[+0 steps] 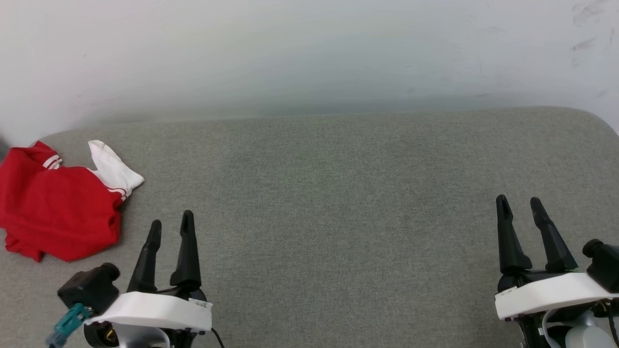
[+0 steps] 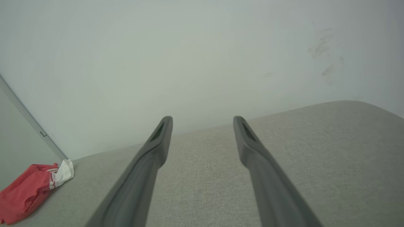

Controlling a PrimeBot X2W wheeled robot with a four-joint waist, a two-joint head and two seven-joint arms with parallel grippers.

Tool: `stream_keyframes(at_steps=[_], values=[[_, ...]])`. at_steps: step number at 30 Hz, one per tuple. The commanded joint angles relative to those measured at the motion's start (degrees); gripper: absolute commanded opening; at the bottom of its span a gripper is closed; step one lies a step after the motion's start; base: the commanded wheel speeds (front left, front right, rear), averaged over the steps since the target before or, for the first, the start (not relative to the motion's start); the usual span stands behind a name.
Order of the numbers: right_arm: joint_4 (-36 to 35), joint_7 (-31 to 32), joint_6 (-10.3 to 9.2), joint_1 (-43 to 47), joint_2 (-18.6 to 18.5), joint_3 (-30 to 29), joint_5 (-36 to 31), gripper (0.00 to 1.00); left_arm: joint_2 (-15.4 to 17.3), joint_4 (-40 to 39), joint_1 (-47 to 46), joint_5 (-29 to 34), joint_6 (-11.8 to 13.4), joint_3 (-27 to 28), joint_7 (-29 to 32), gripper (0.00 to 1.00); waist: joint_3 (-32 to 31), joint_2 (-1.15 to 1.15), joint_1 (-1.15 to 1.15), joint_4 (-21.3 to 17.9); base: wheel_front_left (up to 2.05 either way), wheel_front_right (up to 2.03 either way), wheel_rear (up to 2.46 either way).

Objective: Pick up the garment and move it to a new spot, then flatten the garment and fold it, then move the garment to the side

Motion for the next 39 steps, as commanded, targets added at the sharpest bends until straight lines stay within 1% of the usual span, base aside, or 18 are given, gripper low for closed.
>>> stream_keyframes(at_steps=[1,8,15,19,21,24,29,31,35,39], values=[[-0.55,-0.36,0.00,0.10,-0.01,0.12,-1.50,1.00,0.50,-0.86,0.19,1.40,0.41,-0.44,-0.42,1.00,-0.01,0.00,0.00,-0.01,0.00,0.00,0.00],[0.20,-1.50,0.00,0.04,0.00,0.47,-7.70,1.00,3.02,-0.10,0.68,6.84,4.85,-4.98,-1.53,1.00,-0.21,0.00,0.00,-0.15,0.00,0.00,0.00],[0.25,-2.53,0.00,0.04,0.01,1.39,-13.04,1.00,5.85,0.24,0.91,11.26,8.70,-9.44,-2.57,1.00,-0.19,0.00,0.00,-0.36,0.00,0.00,0.00],[0.42,-3.10,0.00,0.15,0.01,1.62,-15.77,1.00,6.83,0.11,0.93,12.85,11.20,-11.61,-3.09,1.00,-0.04,0.00,0.00,-0.55,0.00,0.00,0.00],[0.40,-3.30,0.00,0.16,0.01,1.72,-17.04,1.00,6.98,0.00,0.97,13.29,12.12,-12.22,-3.43,1.00,0.04,0.00,0.00,-0.62,0.00,0.00,0.00],[0.42,-3.75,0.00,0.14,0.02,1.85,-18.76,1.00,6.92,-0.14,1.17,13.77,12.75,-12.71,-3.80,1.00,0.13,0.00,0.00,-0.72,0.00,0.00,0.00],[0.00,-4.37,0.00,0.12,0.02,2.10,-21.36,1.00,6.36,-0.54,1.76,14.95,12.29,-12.39,-4.48,1.00,0.20,0.00,0.00,-0.84,0.00,0.00,0.00],[-0.12,-4.67,0.00,0.13,0.02,2.22,-22.11,1.00,5.98,-0.62,1.97,15.37,11.70,-11.86,-4.69,1.00,0.25,0.00,0.00,-0.89,0.00,0.00,0.00],[0.10,-5.16,0.00,0.18,0.03,2.53,-22.80,1.00,4.39,-0.65,2.73,15.23,8.42,-10.18,-5.18,1.00,0.26,0.00,0.00,-0.94,0.00,0.00,0.00],[0.60,-5.67,-0.01,0.28,0.03,3.08,-20.39,1.00,2.46,-0.76,3.47,16.29,5.62,-7.09,-5.63,1.00,0.29,0.00,0.00,-1.01,0.00,0.00,0.00]])
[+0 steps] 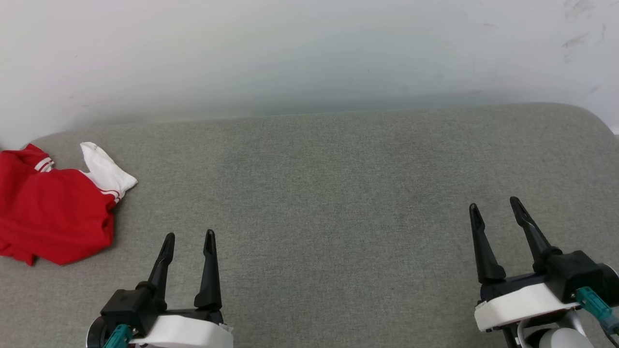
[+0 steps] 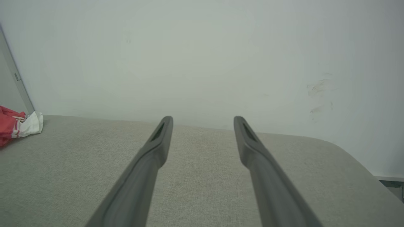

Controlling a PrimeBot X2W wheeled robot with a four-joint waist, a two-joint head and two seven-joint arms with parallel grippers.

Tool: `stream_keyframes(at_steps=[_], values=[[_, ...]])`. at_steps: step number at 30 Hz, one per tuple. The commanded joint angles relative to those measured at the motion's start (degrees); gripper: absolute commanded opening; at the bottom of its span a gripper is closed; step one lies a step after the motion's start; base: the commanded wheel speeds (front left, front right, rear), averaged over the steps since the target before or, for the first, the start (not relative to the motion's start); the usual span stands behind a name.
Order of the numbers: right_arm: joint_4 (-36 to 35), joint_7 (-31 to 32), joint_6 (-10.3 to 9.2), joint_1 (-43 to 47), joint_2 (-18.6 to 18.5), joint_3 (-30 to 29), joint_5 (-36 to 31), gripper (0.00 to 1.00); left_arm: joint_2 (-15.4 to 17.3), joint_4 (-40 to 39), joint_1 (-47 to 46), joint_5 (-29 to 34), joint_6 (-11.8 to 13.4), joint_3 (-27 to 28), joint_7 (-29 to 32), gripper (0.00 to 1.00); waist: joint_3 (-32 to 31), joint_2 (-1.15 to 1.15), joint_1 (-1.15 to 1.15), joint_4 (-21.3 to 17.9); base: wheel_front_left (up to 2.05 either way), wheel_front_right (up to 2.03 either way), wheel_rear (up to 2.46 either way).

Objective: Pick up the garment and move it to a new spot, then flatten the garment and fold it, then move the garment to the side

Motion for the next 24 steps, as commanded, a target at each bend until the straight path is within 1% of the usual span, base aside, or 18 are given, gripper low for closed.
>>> stream_keyframes(at_steps=[1,7,11,15,18,24], values=[[-0.13,-0.52,-0.02,-0.05,0.03,-0.02,0.47,1.00,-0.30,-0.41,0.28,0.85,-0.73,0.65,-0.46,1.00,0.00,0.00,0.00,-0.03,0.00,0.00,0.00],[1.33,-1.17,-0.02,0.26,0.04,-0.95,4.65,1.00,-1.89,0.69,1.28,2.86,-5.51,4.02,-1.13,1.00,-0.05,0.00,0.00,-0.13,0.00,0.00,0.00],[2.04,-1.57,-0.02,0.25,0.05,-1.16,4.37,1.00,-2.35,1.55,1.56,4.91,-7.71,4.99,-1.59,1.00,-0.11,0.00,0.00,-0.14,0.00,0.00,0.00],[2.27,-2.00,-0.02,0.08,0.05,-1.05,2.92,1.00,-2.50,2.02,1.80,7.02,-8.85,4.95,-2.01,1.00,-0.12,0.00,0.00,-0.19,0.00,0.00,0.00],[2.42,-2.42,-0.02,0.04,0.06,-0.88,1.72,1.00,-2.52,2.13,1.96,8.08,-9.23,4.48,-2.24,1.00,-0.11,0.00,0.00,-0.27,0.00,0.00,0.00],[3.00,-2.94,-0.02,0.08,0.06,-1.05,-0.88,1.00,-2.51,2.18,2.22,9.62,-9.17,4.06,-2.91,1.00,0.09,0.00,0.00,-0.46,0.00,0.00,0.00]])
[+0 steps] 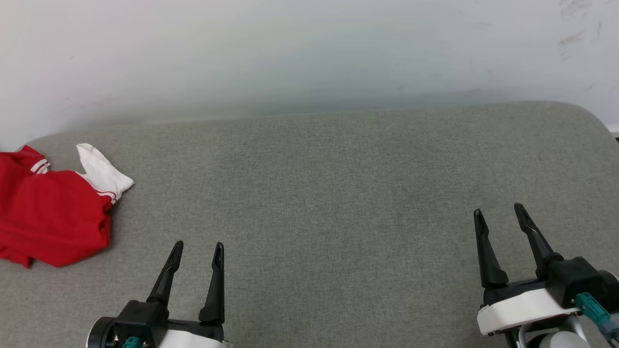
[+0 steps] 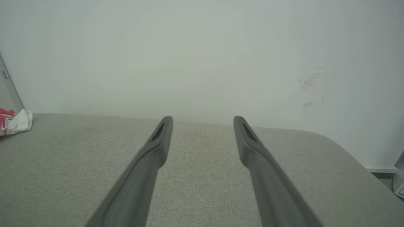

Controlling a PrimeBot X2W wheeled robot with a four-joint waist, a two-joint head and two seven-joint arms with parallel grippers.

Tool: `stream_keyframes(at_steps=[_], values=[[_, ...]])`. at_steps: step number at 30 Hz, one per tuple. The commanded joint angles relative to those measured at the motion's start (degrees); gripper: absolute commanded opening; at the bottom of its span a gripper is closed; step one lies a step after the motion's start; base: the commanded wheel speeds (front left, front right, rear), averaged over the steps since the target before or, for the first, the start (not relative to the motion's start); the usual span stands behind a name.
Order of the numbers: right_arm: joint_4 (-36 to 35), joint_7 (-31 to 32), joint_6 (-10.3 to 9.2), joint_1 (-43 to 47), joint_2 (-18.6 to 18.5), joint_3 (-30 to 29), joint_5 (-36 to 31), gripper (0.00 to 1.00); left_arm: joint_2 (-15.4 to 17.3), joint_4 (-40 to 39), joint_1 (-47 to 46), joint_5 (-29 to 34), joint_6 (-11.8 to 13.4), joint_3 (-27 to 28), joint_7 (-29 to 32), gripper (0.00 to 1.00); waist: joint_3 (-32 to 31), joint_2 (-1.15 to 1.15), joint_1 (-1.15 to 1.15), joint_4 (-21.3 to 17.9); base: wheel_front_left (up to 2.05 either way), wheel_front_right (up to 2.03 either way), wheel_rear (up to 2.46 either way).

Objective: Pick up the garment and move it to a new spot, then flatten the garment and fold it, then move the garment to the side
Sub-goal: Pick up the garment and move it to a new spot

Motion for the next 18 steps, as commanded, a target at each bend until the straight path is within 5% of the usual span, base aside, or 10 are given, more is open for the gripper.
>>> stream_keyframes(at_steps=[1,18], values=[[0.02,-0.44,-0.02,-0.01,0.07,0.10,-0.83,1.00,-0.06,-0.13,0.56,1.00,-0.04,-0.07,-0.51,1.00,0.05,0.00,0.00,-0.02,0.00,0.00,0.00],[-0.23,-0.34,-0.02,0.68,0.07,1.62,0.45,1.00,-0.05,0.85,-0.86,0.53,-0.16,1.84,-0.38,1.00,0.48,0.00,0.00,3.52,0.00,0.00,0.00]])
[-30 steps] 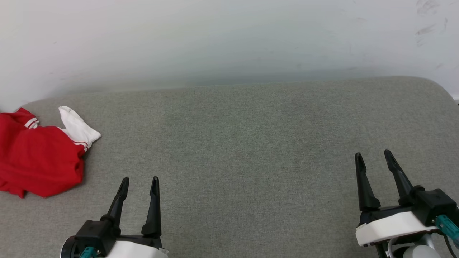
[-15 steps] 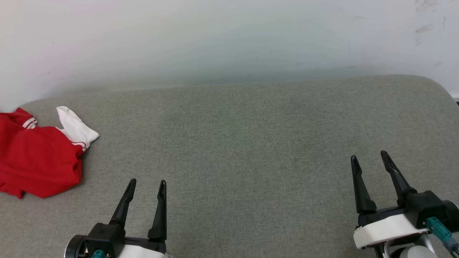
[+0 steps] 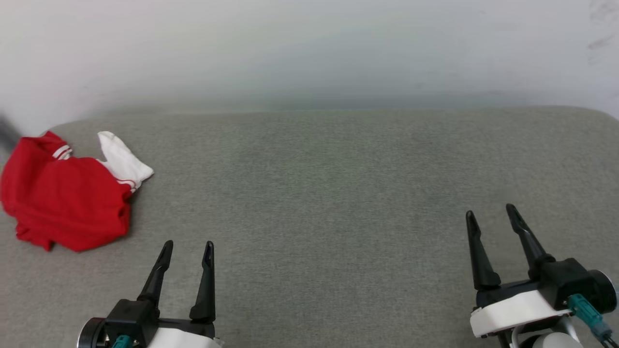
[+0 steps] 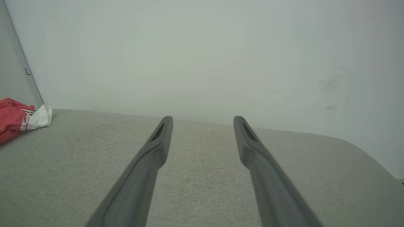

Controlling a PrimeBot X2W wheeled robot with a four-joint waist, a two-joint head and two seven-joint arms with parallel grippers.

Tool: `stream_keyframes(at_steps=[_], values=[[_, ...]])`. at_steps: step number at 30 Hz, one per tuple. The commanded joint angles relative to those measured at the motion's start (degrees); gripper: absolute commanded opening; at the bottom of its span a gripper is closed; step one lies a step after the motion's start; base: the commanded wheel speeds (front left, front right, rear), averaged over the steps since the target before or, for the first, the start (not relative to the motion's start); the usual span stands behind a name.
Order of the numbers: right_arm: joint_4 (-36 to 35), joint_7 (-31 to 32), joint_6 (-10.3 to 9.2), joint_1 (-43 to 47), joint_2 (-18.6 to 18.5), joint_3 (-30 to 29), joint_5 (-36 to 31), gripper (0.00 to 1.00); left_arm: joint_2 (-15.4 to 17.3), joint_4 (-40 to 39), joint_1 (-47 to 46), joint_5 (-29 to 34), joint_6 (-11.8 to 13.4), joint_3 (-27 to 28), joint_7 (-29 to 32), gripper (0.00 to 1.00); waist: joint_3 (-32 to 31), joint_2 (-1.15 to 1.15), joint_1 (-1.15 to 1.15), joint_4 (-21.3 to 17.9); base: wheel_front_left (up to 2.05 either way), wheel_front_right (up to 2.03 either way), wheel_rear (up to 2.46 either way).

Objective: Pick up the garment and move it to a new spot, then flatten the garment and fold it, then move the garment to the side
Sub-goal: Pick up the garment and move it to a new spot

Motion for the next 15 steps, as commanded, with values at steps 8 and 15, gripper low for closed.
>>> stream_keyframes(at_steps=[8,15], values=[[0.08,-0.13,-0.01,1.47,0.11,2.69,0.95,1.00,-0.05,0.33,0.35,0.61,0.08,1.29,-0.16,1.00,-0.93,0.00,0.00,6.55,0.00,0.00,0.00],[0.44,-0.14,-0.01,2.39,0.10,4.84,1.55,1.00,-0.04,0.55,1.39,1.34,-0.44,2.00,-0.16,1.00,-2.14,0.00,0.00,13.27,0.00,0.00,0.00]])
